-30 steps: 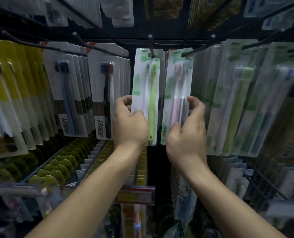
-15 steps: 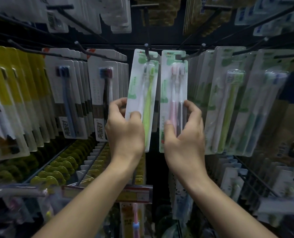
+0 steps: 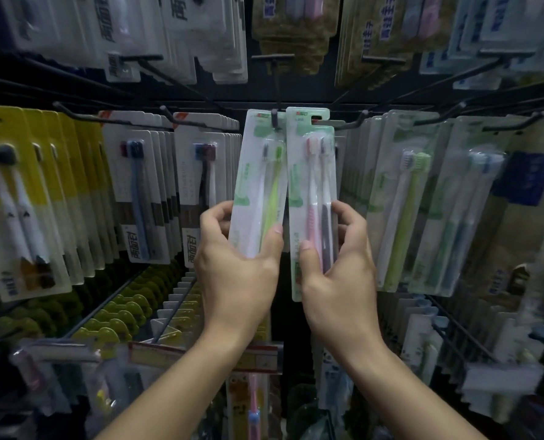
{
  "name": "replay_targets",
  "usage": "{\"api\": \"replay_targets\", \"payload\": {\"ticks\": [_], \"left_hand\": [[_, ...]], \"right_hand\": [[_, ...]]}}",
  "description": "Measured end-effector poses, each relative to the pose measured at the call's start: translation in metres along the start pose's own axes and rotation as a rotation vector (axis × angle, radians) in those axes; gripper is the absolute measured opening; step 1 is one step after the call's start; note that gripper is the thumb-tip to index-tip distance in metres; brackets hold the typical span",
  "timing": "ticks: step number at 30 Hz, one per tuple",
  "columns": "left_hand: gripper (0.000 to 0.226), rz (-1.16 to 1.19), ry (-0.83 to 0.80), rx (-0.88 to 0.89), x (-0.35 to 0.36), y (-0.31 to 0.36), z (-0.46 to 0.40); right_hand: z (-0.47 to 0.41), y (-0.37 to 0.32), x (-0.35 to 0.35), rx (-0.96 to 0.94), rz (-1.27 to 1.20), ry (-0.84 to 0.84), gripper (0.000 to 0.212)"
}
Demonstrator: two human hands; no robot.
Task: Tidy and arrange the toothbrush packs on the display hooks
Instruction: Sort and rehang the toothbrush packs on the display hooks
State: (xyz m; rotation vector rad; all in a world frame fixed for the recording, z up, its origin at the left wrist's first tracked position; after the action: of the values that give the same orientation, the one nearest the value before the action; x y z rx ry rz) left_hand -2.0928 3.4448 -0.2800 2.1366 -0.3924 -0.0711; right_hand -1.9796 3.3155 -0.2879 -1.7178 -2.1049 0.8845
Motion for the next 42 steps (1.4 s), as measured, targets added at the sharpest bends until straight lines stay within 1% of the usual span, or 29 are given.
{"api": "replay_targets", "payload": {"ticks": [8,16,23,29,33,38,42], "left_hand": [[0.05,0.047,0.016,0.092,-0.015,0.007,0.016],[0.052,0.013,0.015,0.186,-0.028,0.011,0.02],[0.054,0.005,0.0,0.238,-0.033,0.018,0.025],[0.059,-0.012,-0.053,0.27,-0.027,0.024,0.033],[0.059,-0.024,-0.08,0.293,-0.016,0.03,0.041],[0.059,0.011,-0.098,0.297,0.003,0.037,0.049],[0.061,0.024,-0.114,0.289,0.02,0.039,0.054]], "right_hand": [[0.015,-0.002,-0.013,-0.082,0.051,0.022,0.056],[0.022,-0.006,-0.026,-0.168,0.11,0.045,0.062],[0.026,-0.011,-0.035,-0.235,0.13,0.055,0.062],[0.029,-0.011,-0.043,-0.242,0.178,0.049,0.065],[0.029,-0.013,-0.054,-0.28,0.226,0.093,0.068],[0.028,-0.008,-0.066,-0.269,0.252,0.112,0.069],[0.027,-0.004,-0.082,-0.259,0.268,0.159,0.067]]}}
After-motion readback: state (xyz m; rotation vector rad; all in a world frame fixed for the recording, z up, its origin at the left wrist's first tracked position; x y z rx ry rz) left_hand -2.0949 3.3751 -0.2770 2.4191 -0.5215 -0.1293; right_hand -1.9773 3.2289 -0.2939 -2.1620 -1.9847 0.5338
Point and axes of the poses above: each hand's wrist, its own z-axis away from the middle knuckle, its own x-axis out of the palm, y = z × x, the point moved 8 cm from there along -z, towards the middle knuckle, and after that the axes turned 7 degrees about -x, right-handed, at the moved point
